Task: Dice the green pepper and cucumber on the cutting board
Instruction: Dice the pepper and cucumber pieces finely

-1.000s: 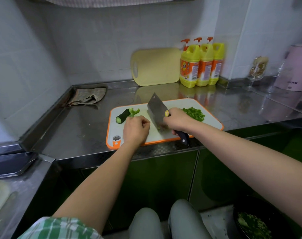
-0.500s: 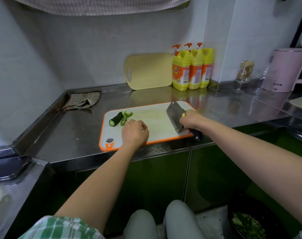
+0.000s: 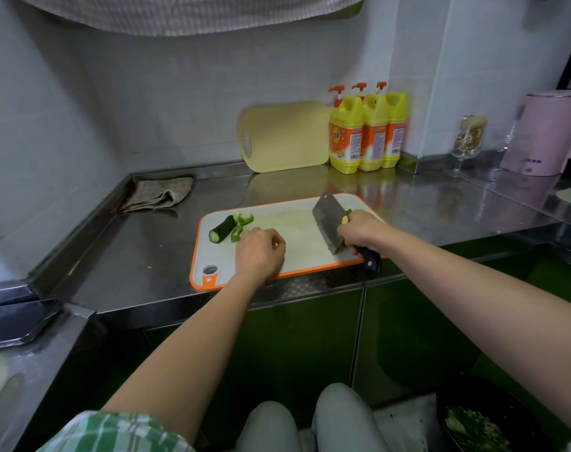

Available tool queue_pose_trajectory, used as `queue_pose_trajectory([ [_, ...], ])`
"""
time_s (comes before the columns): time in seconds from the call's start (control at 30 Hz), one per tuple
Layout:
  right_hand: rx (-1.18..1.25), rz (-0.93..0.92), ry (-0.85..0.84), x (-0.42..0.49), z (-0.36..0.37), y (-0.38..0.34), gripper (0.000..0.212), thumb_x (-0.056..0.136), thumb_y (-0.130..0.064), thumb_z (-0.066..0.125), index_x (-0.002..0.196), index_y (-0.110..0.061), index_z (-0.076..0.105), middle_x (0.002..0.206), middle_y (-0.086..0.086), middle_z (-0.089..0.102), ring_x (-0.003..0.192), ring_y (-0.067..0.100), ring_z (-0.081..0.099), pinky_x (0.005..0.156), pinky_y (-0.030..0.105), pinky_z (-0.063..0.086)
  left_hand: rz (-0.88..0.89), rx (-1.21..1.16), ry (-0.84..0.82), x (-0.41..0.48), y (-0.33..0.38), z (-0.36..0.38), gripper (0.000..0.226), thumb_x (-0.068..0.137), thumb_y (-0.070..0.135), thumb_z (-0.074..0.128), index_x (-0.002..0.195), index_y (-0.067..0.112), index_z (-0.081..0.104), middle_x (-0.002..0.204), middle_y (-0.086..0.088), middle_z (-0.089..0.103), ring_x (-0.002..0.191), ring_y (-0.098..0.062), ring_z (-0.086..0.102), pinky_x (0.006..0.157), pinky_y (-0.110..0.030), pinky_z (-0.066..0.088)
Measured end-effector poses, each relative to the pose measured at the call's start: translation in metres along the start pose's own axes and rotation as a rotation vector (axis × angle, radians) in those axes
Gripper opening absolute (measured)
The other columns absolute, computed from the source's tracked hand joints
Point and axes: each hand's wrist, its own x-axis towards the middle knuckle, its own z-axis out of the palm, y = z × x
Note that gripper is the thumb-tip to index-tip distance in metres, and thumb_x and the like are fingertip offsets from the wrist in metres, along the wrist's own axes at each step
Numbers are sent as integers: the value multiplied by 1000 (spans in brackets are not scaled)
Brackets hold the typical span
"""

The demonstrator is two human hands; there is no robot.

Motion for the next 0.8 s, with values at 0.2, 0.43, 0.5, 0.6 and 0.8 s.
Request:
queue_pose_trajectory([
  [0.2, 339, -34, 58, 1, -12, -1, 14, 92, -3, 44, 80, -10, 49, 56, 7, 44, 40, 16, 41, 38, 20, 34, 376, -113, 22, 4, 32, 5, 35, 94, 21, 54, 128, 27, 63, 113, -9, 53, 107, -26, 46, 90, -36, 37],
  [0.43, 445, 30, 97, 4, -21, 7, 6, 95, -5, 42, 92, -7, 47, 58, 7, 42, 26, 9, 39, 34, 15, 32, 304, 123, -88, 13, 51, 26, 41, 100, 31, 41, 140, 29, 51, 134, -8, 43, 125, -28, 34, 101, -35, 30],
  [0.5, 441, 34, 101, 4, -23, 9, 6, 97, -9, 42, 98, -6, 46, 59, 7, 43, 29, 10, 40, 35, 17, 33, 258, 80, -79, 17, 50, 28, 40, 100, 31, 43, 138, 25, 54, 131, -9, 47, 123, -29, 35, 101, -36, 31],
  [0.6, 454, 36, 91, -1, -25, 5, 17, 99, -22, 34, 107, -9, 41, 60, 6, 44, 38, 15, 42, 40, 20, 34, 252, 6, -6, 22, 53, 24, 30, 96, 30, 53, 121, 21, 68, 118, -6, 56, 116, -28, 41, 95, -36, 35],
  [0.8, 396, -81, 122, -5, -18, -2, 25, 96, -24, 28, 81, -11, 44, 63, 7, 47, 44, 19, 45, 49, 27, 35, 94, -141, 59, 26, 56, 18, 9, 77, 23, 76, 75, 30, 71, 76, 11, 68, 99, -23, 54, 78, -33, 46],
])
